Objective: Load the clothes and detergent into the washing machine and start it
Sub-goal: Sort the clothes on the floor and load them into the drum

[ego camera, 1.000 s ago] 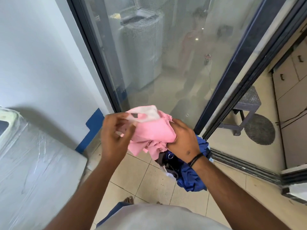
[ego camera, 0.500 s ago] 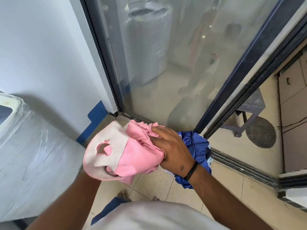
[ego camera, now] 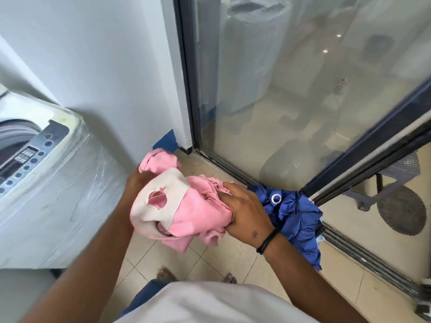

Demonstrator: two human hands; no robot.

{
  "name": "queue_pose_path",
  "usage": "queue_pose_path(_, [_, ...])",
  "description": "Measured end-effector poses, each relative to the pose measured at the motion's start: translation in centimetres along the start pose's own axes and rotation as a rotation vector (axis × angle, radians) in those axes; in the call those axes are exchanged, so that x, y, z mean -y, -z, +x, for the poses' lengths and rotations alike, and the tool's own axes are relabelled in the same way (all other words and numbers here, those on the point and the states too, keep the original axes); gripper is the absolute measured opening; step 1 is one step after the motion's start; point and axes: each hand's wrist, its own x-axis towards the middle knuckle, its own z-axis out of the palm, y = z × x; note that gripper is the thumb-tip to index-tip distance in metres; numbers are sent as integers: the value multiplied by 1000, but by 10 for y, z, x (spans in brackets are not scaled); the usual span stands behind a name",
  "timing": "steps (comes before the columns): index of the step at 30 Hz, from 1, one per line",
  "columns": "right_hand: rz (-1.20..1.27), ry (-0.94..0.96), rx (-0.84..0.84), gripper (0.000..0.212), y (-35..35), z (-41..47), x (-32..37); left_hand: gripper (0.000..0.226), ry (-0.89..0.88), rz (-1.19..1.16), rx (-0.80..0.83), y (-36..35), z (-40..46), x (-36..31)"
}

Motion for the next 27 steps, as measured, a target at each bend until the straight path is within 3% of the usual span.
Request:
queue_pose_path(3, [-38,-22,56,52,-16,28,16,39,-35,-59,91,-18,-49,-51])
queue_pose_path(5, [-80,2,93,58,-27,51,32,34,-111,38,129,-14,-65,-66])
queue_pose_path(7, [-105,43,113,62,-37,76,54,42,-191,232,214,-2,-73,-69])
queue_pose_path(10, [-68,106,120,60,-48,111,91,57,-456,809,312,28,-71,-66])
queue_pose_path(13, [-70,201,105,54,-64,141,129,97,-512,1012,254,66,-73,-79])
queue_pose_path(16, [-26,253,31,50,-78,167,163,117,-554,1133,199,107,-73,-93])
queue_pose_path(19, [-39,330,2,63,-91,196,197,108,-659,1178,87,143,-71,-110])
queue_pose_path(27, [-93,549,83,62,-126,269,253,93,-737,1155,-145,216,-60,-138])
